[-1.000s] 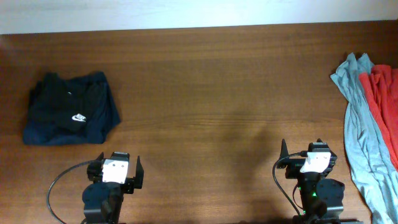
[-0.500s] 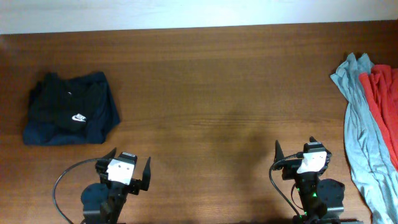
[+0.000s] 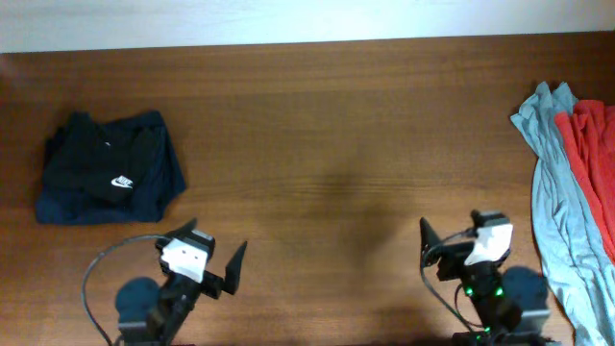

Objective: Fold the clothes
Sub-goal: 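Raise both grippers from rest and move toward the table center, then reach the right gripper to the clothes pile and grasp the light blue shirt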

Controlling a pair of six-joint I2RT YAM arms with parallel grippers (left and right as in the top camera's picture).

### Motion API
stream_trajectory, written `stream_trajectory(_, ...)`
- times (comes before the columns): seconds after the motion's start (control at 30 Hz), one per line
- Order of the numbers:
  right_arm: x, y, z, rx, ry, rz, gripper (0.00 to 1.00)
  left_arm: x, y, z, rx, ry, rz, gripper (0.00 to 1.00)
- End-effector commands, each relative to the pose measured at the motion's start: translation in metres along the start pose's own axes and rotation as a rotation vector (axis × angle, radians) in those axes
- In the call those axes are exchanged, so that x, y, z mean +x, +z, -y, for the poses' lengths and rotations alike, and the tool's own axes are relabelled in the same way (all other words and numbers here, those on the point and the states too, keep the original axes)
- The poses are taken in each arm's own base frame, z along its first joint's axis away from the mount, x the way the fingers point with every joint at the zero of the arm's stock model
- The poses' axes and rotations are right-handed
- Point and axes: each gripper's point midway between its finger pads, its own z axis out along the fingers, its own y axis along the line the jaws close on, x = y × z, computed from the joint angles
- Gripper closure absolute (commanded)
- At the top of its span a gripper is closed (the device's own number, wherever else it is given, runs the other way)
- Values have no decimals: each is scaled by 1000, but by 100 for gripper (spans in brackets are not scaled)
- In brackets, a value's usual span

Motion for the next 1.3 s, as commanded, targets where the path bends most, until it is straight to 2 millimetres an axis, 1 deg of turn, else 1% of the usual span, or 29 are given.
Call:
stream_trajectory(0.0,-31,4,12,88,11,-94,1,-31,0,-26,-114,-35,-59,1)
stream_trajectory(0.07,-45,15,12,95,20,-180,1,-40,7,-33,-117,-58,-124,1)
stream_trajectory(0.13,-64,30,13,102,33,-291,1,-54,20,-40,-105,-89,-208,1)
stream_trajectory(0.2,-83,42,7,75,49,-386,1,-62,32,-47,-92,-125,-304,1)
stream_trajectory(0.23,-87,45,4,58,58,-425,1,-64,34,-48,-87,-135,-331,1)
stream_trajectory(0.3,-94,54,-12,-26,104,-569,1,-75,47,-55,-70,-174,-433,1)
stream_trajectory(0.4,-96,63,-15,-44,117,-685,2,-78,60,-62,-62,-202,-513,1)
stream_trajectory(0.43,-95,70,-8,-9,117,-736,2,-77,69,-63,-41,-221,-545,1)
stream_trajectory(0.47,-94,74,-2,15,120,-758,2,-76,73,-62,-27,-231,-560,1)
stream_trajectory(0.53,-92,80,19,134,200,-788,2,-72,79,-61,-3,-247,-579,1)
stream_trajectory(0.57,-90,82,38,224,273,-794,2,-68,83,-58,15,-259,-593,1)
stream_trajectory(0.6,-89,83,48,258,305,-795,2,-66,84,-57,25,-265,-599,1)
stream_trajectory(0.7,-82,81,96,396,472,-787,1,-61,86,-56,38,-276,-617,1)
stream_trajectory(0.77,-74,74,130,476,561,-788,1,-59,85,-55,38,-280,-626,1)
stream_trajectory(0.8,-67,67,153,534,630,-793,1,-58,84,-54,39,-282,-631,1)
stream_trajectory(0.87,-54,57,181,602,711,-808,1,-58,84,-54,39,-282,-632,1)
stream_trajectory(0.9,-42,50,202,649,765,-826,1,-58,84,-54,39,-282,-632,1)
stream_trajectory(0.93,-32,45,214,675,804,-845,0,-58,84,-54,39,-282,-631,1)
stream_trajectory(0.97,-20,41,225,698,841,-871,2,-58,84,-54,39,-282,-631,1)
stream_trajectory(1.0,-11,38,232,715,865,-894,5,-58,84,-54,39,-281,-630,1)
stream_trajectory(1.03,7,35,242,739,907,-948,7,-59,85,-55,38,-280,-628,1)
stream_trajectory(1.07,19,33,246,751,926,-988,7,-60,85,-55,38,-278,-624,1)
stream_trajectory(1.13,51,25,250,799,937,-1115,8,-61,87,-57,33,-273,-615,1)
stream_trajectory(1.2,77,19,246,817,943,-1211,7,-64,88,-58,31,-268,-603,1)
stream_trajectory(1.27,90,18,244,820,947,-1239,7,-66,90,-59,30,-264,-592,1)
